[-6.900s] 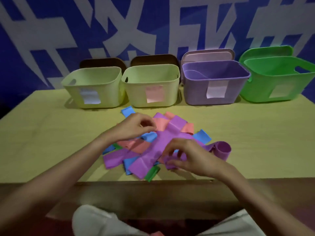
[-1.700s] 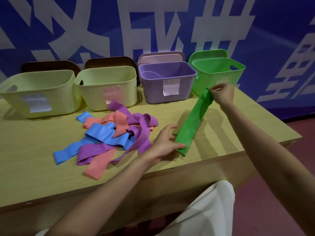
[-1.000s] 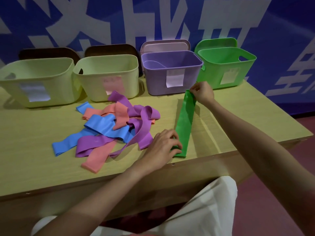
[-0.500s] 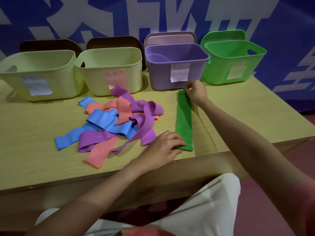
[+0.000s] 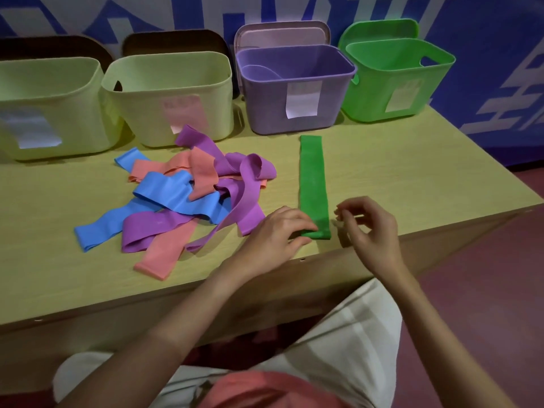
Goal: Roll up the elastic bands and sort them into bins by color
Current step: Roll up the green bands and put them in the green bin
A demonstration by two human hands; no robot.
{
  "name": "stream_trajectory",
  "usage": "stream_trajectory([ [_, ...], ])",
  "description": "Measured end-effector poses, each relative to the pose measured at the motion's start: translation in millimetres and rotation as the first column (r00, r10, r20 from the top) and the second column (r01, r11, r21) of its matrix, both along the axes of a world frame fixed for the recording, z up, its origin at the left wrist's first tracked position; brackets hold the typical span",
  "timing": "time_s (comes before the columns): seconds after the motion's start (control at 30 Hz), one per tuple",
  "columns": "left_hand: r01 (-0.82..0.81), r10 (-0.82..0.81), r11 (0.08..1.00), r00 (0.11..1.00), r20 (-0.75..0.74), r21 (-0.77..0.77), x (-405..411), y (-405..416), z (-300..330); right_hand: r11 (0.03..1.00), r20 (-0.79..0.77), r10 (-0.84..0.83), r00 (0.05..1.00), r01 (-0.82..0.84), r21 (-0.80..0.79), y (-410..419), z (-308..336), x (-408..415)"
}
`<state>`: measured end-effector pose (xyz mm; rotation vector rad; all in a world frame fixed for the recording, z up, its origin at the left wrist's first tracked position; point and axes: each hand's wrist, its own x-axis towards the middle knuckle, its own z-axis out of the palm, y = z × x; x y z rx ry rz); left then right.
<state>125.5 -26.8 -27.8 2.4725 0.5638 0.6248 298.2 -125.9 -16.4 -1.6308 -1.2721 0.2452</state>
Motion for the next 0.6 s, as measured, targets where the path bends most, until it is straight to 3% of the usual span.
stream_trajectory([
  [0.3, -0.054, 0.054, 0.998, 0.999, 0.004, 0.040, 0.2, -9.2, -0.2, 1.000, 0.091, 0.016, 0.996, -0.016, 0.003, -18.1, -23.0, -18.1],
  [0.6, -0.061, 0.060, 0.965, 0.998, 0.012, 0.255, -0.6, -18.7, -5.4, 1.000, 0.248, 0.026, 0.969, -0.021, -0.023, -18.5, -33.4, -17.4],
])
